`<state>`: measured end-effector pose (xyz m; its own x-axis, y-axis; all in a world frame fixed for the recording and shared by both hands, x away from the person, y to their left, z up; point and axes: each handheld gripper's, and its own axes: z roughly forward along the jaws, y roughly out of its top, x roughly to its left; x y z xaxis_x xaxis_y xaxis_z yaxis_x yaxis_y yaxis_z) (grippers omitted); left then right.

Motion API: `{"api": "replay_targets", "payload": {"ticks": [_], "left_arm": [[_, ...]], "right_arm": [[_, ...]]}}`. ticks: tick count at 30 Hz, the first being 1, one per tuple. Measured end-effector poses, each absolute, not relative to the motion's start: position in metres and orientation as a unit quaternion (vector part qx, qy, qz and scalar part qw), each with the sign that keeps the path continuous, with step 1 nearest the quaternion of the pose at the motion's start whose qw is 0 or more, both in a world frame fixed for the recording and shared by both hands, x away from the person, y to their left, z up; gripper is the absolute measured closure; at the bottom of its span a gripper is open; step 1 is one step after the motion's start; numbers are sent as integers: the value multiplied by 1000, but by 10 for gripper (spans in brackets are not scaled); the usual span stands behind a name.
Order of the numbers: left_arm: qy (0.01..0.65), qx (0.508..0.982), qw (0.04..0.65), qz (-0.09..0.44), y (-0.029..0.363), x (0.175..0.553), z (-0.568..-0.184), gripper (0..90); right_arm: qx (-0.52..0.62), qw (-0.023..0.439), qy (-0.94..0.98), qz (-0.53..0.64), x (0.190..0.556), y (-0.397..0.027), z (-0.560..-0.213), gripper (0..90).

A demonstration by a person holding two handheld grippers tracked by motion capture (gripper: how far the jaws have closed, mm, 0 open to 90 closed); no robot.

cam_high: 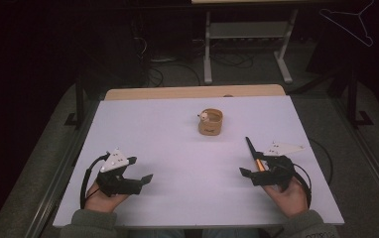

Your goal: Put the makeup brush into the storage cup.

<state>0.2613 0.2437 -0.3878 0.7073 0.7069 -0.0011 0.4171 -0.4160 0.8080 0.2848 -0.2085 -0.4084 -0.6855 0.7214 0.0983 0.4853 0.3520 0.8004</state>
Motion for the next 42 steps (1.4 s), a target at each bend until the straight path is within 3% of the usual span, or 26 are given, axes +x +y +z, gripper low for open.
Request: {"api": "replay_targets", "payload": {"ticks": [42], "left_arm": [[334, 828, 417, 169, 239, 263, -390, 186]], "right_arm": [[430, 172, 791, 399, 294, -232, -398, 243]]}}
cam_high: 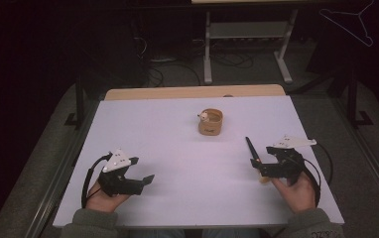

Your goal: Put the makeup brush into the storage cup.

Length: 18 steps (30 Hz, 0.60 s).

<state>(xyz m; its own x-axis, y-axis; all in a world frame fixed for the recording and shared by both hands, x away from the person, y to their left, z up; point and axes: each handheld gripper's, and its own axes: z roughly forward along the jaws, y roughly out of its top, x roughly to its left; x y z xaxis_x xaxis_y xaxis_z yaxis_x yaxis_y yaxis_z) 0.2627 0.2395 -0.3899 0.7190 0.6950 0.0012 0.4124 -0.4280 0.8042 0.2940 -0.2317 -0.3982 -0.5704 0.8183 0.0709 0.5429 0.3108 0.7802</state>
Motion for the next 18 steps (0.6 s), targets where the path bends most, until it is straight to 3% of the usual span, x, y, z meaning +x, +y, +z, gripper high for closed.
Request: {"api": "replay_targets", "payload": {"ticks": [10, 18], "left_arm": [[326, 836, 408, 170, 238, 266, -392, 186], [324, 837, 408, 168, 238, 266, -392, 187]], "right_arm": [[489, 152, 771, 379, 320, -250, -396, 297], [497, 142, 786, 338, 342, -233, -401, 359]]}}
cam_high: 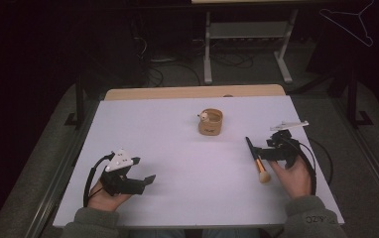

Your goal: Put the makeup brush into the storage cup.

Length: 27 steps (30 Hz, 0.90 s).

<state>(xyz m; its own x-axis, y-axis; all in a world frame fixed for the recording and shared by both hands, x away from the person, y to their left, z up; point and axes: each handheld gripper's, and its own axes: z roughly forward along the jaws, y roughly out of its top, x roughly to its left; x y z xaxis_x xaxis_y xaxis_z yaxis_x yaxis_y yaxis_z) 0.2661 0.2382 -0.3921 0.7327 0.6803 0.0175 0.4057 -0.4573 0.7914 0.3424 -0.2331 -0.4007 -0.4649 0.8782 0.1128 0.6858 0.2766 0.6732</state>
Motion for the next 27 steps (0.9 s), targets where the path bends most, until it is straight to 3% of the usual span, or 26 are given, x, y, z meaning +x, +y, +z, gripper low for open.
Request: {"api": "replay_targets", "payload": {"ticks": [15, 27], "left_arm": [[326, 837, 407, 165, 237, 266, -393, 190], [322, 839, 407, 165, 236, 266, -394, 195]], "right_arm": [[514, 116, 805, 272, 355, -218, -423, 513], [515, 120, 812, 249, 356, -215, -430, 602]]}}
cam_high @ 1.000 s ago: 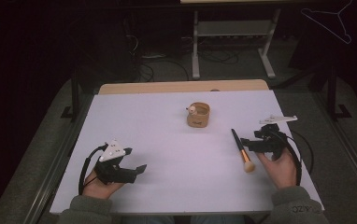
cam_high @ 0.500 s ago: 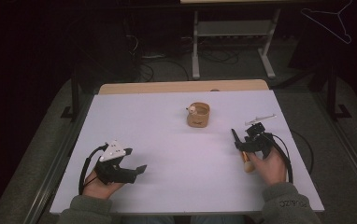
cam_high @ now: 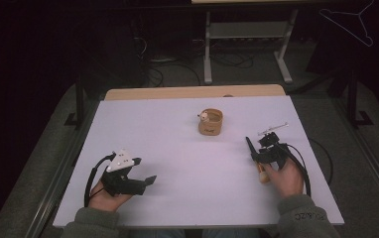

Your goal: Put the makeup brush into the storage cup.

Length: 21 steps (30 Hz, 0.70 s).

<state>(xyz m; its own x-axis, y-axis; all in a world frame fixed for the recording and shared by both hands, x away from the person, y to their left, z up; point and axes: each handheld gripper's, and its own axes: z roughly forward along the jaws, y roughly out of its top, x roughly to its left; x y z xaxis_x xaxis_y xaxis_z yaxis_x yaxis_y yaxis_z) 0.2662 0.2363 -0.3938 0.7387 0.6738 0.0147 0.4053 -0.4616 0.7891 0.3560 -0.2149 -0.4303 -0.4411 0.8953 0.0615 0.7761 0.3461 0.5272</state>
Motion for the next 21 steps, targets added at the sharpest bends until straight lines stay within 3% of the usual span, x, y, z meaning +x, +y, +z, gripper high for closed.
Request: {"api": "replay_targets", "payload": {"ticks": [11, 15, 21], "left_arm": [[323, 838, 408, 165, 237, 266, -394, 196], [320, 839, 407, 166, 236, 266, -394, 197], [322, 838, 409, 165, 237, 265, -393, 197]], "right_arm": [[512, 135, 817, 227, 352, -206, -433, 727], [504, 152, 822, 217, 350, -202, -433, 735], [503, 140, 821, 230, 351, -207, -434, 737]]}}
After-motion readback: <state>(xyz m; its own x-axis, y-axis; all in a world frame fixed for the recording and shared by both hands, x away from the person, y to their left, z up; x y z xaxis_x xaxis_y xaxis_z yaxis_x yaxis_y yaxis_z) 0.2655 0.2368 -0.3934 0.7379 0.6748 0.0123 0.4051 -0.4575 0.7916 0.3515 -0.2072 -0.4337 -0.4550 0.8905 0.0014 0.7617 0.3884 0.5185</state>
